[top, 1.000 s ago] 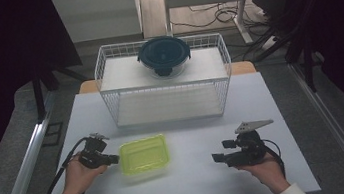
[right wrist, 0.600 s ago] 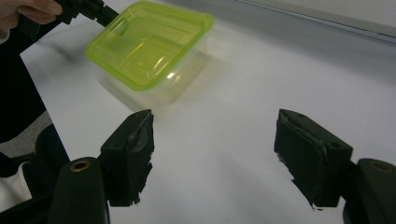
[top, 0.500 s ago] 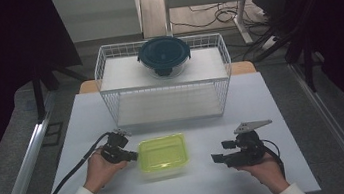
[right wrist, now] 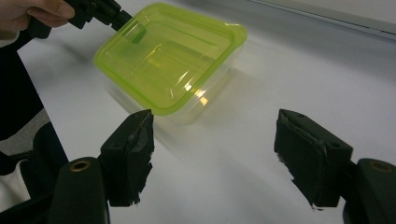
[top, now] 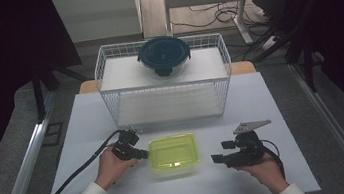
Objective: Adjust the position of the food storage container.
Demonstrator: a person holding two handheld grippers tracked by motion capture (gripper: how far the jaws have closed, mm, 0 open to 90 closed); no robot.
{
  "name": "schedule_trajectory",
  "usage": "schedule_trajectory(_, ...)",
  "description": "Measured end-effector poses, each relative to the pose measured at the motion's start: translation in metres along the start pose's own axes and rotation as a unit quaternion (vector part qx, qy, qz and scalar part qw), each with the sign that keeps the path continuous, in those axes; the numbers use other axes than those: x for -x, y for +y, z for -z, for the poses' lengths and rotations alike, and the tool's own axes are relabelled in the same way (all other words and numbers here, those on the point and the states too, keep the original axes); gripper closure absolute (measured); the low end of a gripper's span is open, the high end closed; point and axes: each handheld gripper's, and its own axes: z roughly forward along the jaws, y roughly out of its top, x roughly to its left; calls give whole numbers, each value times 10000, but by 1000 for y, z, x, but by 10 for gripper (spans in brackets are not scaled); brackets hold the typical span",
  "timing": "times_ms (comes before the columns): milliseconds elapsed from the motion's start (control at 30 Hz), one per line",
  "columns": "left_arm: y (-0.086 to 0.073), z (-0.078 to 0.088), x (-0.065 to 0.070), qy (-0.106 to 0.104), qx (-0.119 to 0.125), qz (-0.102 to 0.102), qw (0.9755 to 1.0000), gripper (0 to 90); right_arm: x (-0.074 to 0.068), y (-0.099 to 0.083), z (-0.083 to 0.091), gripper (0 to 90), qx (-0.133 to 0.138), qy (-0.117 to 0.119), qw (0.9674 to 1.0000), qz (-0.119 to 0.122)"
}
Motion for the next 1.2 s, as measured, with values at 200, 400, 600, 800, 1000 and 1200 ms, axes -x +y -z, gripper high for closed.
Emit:
schedule_trajectory(200, -1, 1, -2, 73, 167, -55, 9998, 900, 1, 0, -1, 283, 5, 55, 10000, -40)
schedule_trajectory(400, -10, 22, -6, 207, 514, -28, 9985, 900, 4, -2, 1, 285, 47, 71, 9999, -129)
schedule_trajectory(600, -31, 52, -2, 89, 1252, -5, 9921, 639, 8, -4, 5, 235, 308, 59, 9991, -294)
schedule_trajectory(800, -47, 66, 0, -378, 1677, 468, 9840, 313, 10, -4, 3, 199, 450, 132, 9980, -424)
schedule_trajectory(1000, -53, 66, -2, -463, 1746, 608, 9817, 278, 5, -5, -1, 197, 365, 142, 9990, -232)
schedule_trajectory(1200, -52, 65, 0, -578, 1827, 668, 9792, 262, 6, -2, -7, 213, 290, 152, 9987, -398)
